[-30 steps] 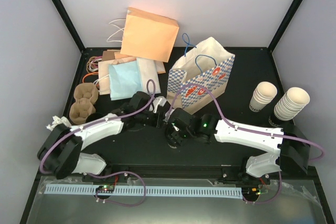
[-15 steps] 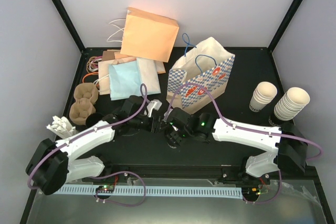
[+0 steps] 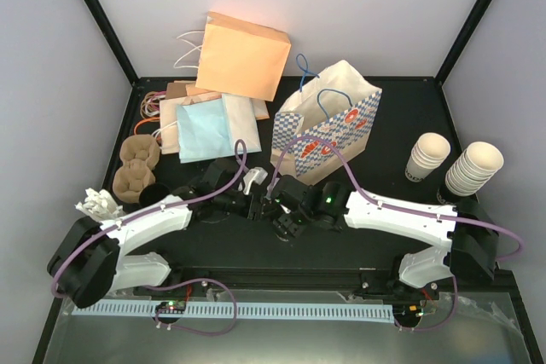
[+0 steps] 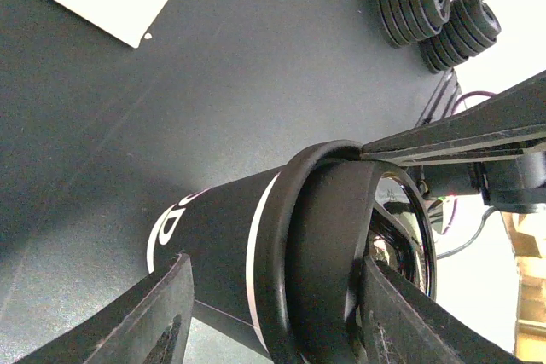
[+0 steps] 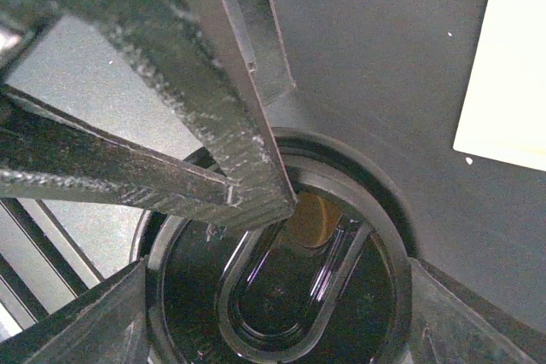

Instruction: Pack the takeout coffee

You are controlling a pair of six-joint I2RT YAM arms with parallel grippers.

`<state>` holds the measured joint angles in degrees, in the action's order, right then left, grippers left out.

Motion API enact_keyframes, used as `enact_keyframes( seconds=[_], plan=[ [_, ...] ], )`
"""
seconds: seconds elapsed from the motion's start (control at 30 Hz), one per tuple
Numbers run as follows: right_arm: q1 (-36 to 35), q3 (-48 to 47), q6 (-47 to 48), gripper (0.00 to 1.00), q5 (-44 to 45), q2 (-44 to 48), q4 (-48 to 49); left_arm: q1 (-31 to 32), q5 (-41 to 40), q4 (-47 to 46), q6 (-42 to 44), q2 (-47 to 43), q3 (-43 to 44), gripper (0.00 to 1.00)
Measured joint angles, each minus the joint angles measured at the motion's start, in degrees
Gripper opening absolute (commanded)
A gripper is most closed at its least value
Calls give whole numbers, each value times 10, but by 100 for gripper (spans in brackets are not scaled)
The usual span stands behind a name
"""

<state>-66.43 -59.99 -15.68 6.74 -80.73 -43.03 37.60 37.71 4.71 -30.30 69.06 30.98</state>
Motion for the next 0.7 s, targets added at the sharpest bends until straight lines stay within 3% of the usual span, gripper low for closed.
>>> enact_keyframes(
  seconds=[0.1, 0.2, 0.47, 0.7],
  plan=[
    [0, -3, -2, 94, 2, 0, -10, 9, -16, 12, 8, -1, 8, 55],
    [0, -7, -12, 100, 7, 0, -20, 15, -26, 21, 13, -3, 12, 55],
    [0, -4, -33, 100, 30, 34, -42, 30, -53, 45, 21, -4, 28, 54],
    [0, 34, -99, 90, 7, 126, -34, 37, -64, 53, 20, -4, 33, 54]
  ],
)
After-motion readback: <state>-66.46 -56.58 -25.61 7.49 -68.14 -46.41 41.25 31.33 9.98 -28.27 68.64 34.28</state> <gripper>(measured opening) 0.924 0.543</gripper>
